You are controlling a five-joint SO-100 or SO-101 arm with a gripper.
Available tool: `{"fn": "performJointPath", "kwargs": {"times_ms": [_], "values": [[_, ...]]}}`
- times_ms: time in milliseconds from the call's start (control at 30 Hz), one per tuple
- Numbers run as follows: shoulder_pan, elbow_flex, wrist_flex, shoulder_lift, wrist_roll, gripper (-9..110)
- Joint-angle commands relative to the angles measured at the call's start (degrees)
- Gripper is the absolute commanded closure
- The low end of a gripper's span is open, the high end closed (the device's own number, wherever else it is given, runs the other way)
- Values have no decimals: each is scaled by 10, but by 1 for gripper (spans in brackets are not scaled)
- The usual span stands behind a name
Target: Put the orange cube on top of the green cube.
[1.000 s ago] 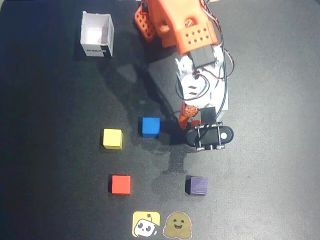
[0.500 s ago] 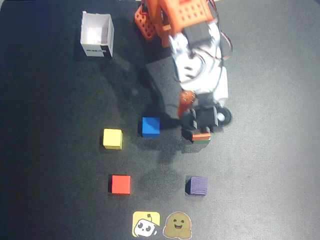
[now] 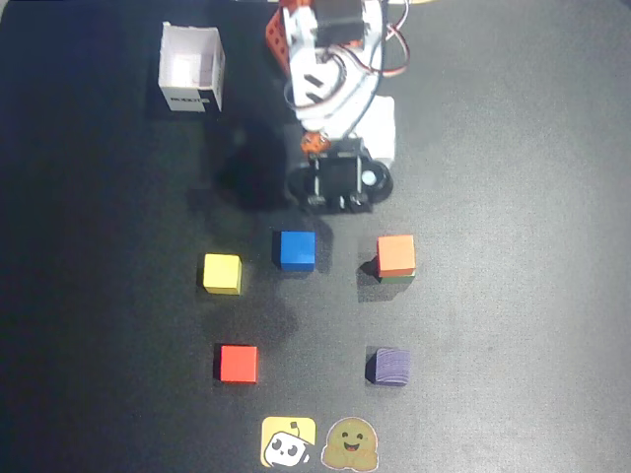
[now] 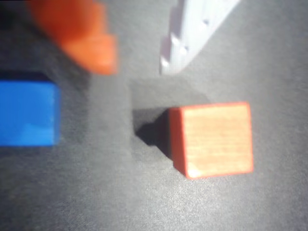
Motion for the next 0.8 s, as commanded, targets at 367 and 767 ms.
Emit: {"fn": "performJointPath", "kwargs": {"times_ms": [367,767], "values": [[46,163,55,285,-1,101],[91,178,74,285,-33,101]]}}
